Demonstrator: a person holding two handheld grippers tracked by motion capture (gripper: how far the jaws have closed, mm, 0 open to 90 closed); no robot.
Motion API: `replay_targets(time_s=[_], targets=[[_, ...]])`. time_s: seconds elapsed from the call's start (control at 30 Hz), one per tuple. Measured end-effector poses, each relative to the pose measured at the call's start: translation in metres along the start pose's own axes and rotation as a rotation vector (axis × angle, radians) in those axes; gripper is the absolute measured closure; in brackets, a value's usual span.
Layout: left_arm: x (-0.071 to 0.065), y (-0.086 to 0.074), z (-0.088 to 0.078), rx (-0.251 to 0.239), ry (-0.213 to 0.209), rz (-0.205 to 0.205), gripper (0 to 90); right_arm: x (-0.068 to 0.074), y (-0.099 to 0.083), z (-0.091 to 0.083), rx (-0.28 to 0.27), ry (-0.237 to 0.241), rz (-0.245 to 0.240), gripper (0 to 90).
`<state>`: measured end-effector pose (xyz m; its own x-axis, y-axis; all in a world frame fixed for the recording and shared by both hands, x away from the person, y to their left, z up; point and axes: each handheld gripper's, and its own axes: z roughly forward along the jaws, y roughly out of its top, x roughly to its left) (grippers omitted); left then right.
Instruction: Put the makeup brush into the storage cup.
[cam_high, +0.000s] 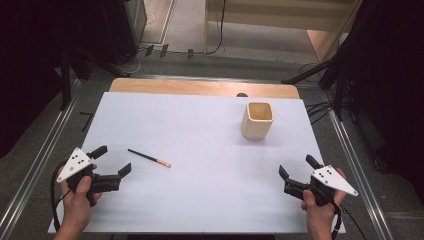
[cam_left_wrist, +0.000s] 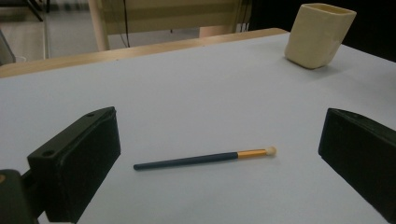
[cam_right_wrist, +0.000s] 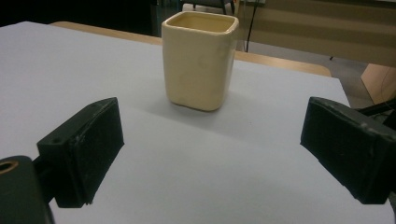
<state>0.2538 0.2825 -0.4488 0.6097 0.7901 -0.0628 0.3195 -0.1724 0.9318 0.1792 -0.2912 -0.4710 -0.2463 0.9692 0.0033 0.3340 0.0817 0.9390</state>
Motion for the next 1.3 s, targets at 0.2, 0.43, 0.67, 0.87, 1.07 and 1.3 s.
replay_targets(time_s=[0.2, 0.43, 0.67, 0.87, 1.07, 1.3], targets=[[0.006, 0.007, 0.009, 0.029, -0.017, 0.020, 0.0, 0.002, -0.001, 0.002, 0.009, 0.004, -0.010, 6.4], [0.010, 0.021, 0.024, 0.107, -0.062, 0.068, 0.0, 0.002, -0.002, 0.003, 0.016, 0.005, -0.011, 6.6], [0.012, 0.032, 0.037, 0.194, -0.100, 0.106, 0.0, 0.003, -0.002, 0.003, 0.019, 0.006, -0.016, 6.7], [0.010, 0.039, 0.046, 0.257, -0.115, 0.136, 0.0, 0.003, -0.003, 0.003, 0.025, 0.001, -0.016, 6.7], [0.013, 0.049, 0.061, 0.391, -0.122, 0.185, 0.0, 0.004, -0.004, 0.003, 0.028, 0.004, -0.020, 6.7], [0.012, 0.056, 0.077, 0.522, -0.156, 0.253, 0.0, 0.004, -0.004, 0.004, 0.036, 0.003, -0.021, 6.7]])
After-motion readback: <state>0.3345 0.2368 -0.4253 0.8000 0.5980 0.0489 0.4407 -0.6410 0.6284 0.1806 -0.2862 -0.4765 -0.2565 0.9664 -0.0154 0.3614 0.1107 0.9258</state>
